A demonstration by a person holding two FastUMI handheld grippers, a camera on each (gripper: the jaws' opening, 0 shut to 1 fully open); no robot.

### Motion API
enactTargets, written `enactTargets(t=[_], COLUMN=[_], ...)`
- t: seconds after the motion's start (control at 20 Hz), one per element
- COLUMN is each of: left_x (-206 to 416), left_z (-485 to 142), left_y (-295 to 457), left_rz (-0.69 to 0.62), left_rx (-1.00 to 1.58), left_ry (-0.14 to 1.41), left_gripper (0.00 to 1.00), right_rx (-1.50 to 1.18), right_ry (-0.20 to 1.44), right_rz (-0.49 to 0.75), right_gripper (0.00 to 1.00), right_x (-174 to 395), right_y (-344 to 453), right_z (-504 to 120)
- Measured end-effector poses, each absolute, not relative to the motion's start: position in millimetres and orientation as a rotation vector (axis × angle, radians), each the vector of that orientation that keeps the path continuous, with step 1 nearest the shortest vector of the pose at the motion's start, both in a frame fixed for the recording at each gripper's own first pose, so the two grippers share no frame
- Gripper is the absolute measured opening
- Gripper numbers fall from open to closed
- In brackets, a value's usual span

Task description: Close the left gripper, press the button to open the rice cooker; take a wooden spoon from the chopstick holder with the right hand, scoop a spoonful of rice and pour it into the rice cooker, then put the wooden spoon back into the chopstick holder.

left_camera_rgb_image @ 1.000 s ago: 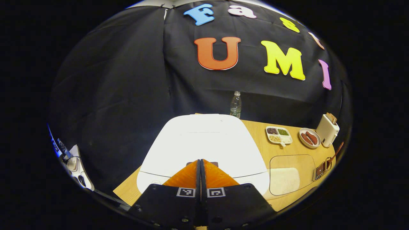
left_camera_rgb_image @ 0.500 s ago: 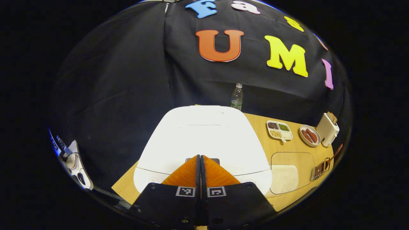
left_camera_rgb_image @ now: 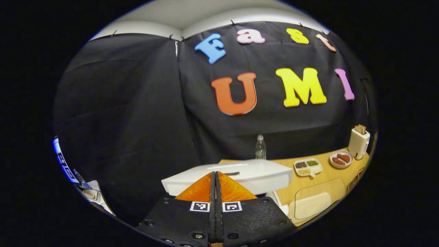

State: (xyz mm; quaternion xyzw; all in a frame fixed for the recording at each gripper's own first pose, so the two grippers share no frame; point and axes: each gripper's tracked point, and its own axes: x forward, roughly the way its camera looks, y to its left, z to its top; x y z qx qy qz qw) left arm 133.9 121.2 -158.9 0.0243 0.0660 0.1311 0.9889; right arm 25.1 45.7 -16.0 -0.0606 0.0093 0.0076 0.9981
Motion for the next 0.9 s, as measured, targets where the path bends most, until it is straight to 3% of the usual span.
enactTargets(t=[0.25,0.6,0.65,0.7,0.8,0.85,0.9], left_x=[115.4,74.6,69.6,64.5,50.7,46.6,43.4], left_z=[-83.4,-56.2,-54.8,-57.7,-53.9,-47.2,-42.6], left_y=[109.2,82.7,78.3,72.5,62.9,64.8,63.9], left_rz=[0.235,0.132,0.108,0.080,0.046,0.049,0.043], left_rx=[-0.006,-0.052,-0.045,-0.036,-0.028,-0.024,-0.013], left_ry=[-0.005,0.016,0.015,0.024,0.014,-0.013,-0.021], left_gripper=[0.00,0.00,0.26,0.21,0.80,0.97,0.96], right_rx=[-0.115,-0.102,-0.092,-0.083,-0.074,-0.072,-0.068], right_ry=[-0.021,-0.029,-0.027,-0.026,-0.022,-0.019,-0.015], right_rz=[0.008,-0.014,-0.019,-0.021,-0.027,-0.029,-0.028], right_gripper=[1.00,1.00,1.00,1.00,1.00,1.00,1.00], right_x=[20.7,23.4,23.8,24.1,25.7,26.2,27.6], right_y=[40.4,27.6,25.3,23.4,21.1,20.0,18.5], right_z=[-10.3,-10.1,-11.7,-12.4,-16.6,-18.9,-20.6])
